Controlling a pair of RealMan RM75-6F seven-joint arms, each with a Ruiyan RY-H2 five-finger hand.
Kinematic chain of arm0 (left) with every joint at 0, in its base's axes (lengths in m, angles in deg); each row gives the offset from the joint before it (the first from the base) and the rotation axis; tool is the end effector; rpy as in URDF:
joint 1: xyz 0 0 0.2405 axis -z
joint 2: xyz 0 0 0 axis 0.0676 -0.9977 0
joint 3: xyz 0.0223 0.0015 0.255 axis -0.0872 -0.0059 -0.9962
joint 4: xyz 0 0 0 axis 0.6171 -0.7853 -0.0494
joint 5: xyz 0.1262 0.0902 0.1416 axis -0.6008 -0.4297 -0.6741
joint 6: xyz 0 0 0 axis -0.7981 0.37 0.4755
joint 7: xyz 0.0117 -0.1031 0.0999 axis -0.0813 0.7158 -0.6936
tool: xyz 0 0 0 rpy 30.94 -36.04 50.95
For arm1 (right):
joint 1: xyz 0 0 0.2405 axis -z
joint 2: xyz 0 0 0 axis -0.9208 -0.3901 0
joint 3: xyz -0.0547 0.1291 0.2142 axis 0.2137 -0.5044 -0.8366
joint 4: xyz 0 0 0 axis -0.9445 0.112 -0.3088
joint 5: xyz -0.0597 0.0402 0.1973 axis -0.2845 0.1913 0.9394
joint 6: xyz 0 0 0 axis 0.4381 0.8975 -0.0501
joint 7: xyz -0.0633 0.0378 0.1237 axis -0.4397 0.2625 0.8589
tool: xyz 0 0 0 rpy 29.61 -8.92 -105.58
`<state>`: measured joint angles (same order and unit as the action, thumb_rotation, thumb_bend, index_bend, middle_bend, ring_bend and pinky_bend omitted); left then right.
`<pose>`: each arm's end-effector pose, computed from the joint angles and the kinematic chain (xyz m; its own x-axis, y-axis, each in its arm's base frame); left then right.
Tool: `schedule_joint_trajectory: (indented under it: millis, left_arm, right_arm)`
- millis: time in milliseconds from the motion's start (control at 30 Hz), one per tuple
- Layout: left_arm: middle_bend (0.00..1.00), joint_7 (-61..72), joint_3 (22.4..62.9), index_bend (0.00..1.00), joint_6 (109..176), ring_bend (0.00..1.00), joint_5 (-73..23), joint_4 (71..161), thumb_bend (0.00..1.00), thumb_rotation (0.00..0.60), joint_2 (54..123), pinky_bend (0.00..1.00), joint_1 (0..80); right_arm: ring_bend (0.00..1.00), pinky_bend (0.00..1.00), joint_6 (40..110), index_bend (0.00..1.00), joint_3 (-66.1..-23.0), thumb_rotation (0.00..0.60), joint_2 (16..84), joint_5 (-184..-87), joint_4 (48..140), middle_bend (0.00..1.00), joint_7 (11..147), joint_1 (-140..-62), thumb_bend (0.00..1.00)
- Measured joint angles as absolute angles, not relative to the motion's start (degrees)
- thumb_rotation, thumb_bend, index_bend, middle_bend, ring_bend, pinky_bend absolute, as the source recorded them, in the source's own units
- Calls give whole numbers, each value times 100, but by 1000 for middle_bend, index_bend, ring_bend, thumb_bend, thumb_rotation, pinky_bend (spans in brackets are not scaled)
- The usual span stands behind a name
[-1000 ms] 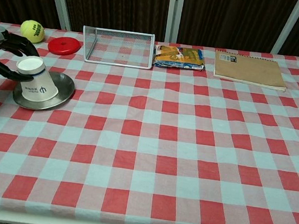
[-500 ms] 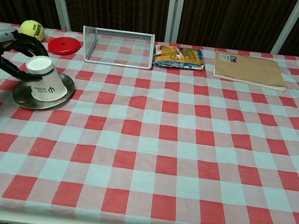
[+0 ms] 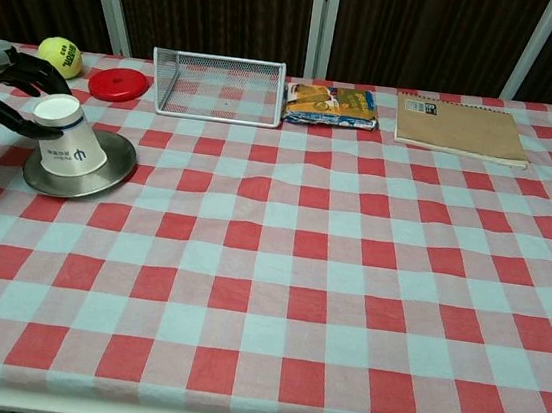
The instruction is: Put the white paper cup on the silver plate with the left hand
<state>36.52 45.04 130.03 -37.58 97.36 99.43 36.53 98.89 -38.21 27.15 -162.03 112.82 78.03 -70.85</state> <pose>-0.2909 0.3626 0.0071 -0.0552 0.2616 0.9636 0.9985 0.0146 0.0532 -0.3026 -0.1786 0.1840 0.4373 0.0632 0.8971 -0.8962 -0.0527 0.4406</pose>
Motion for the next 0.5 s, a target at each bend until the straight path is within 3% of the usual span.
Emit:
schedule_joint_trajectory:
  millis: [367,500]
  left_arm:
    - [390,3729,4193,519,13119,196,-4206,10705,312,600,9496,166,3578]
    - [390,3648,4225,519,13081,196,-4136,10622,312,600,9503,166,3606]
  right_arm:
    - [73,166,9860,138,-3826,600,2729,-16175,11286,223,7786,-7096,163]
    - [73,166,9865,138,-3843,600,2716,-16165,11296,223,7777,-7104,162]
